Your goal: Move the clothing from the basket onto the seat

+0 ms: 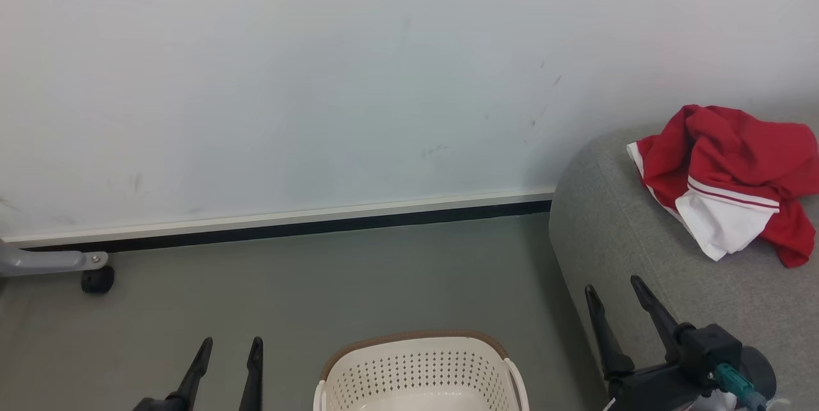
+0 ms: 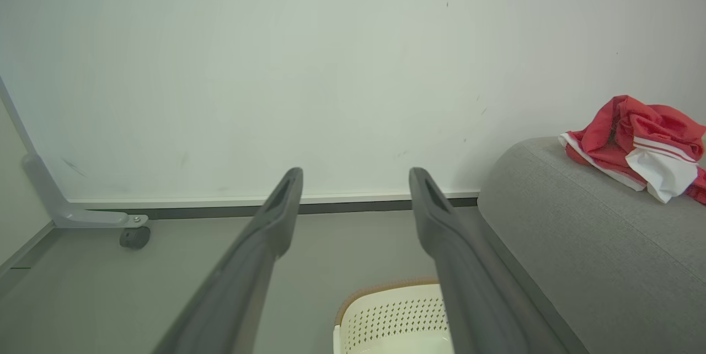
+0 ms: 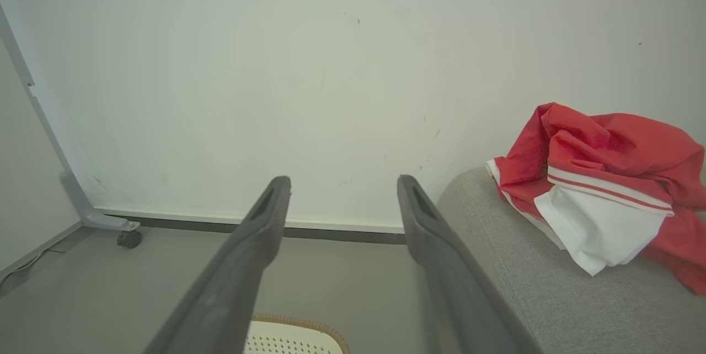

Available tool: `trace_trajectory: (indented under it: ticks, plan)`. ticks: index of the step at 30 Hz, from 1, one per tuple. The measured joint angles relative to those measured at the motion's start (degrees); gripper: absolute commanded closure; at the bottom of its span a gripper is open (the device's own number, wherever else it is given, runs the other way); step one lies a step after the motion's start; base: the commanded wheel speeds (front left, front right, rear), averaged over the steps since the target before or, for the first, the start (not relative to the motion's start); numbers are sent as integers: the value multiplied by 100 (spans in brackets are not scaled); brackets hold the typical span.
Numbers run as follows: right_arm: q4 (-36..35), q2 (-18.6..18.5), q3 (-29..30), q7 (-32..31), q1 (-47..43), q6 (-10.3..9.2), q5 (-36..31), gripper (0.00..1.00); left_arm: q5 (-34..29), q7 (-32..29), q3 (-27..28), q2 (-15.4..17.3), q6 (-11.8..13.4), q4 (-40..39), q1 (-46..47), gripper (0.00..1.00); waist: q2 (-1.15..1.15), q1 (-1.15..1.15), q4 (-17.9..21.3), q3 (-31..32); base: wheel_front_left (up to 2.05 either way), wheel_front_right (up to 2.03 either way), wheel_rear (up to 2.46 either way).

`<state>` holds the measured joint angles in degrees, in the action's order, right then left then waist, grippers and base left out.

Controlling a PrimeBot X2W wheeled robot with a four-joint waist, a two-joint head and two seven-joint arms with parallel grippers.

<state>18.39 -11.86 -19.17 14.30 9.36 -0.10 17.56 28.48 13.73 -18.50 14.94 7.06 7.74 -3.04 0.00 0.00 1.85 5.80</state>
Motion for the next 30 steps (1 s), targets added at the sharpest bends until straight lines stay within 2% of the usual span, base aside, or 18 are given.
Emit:
trace_trajectory:
  ticks: [8,15,30]
  plan:
    - [-801,18,15,0,-733,-382,-57,0,-126,9,215,7,1,-104,-353,0,0,0,-42,-25,0,0,0]
    - [-1308,19,248,0,-1330,-543,-46,0,-356,18,563,-93,1,-114,-601,0,0,0,-81,-64,0,0,0]
    - [-1822,53,417,-67,-1624,-645,-47,0,-548,19,804,-246,1,-222,-684,0,0,0,-99,-195,0,0,0]
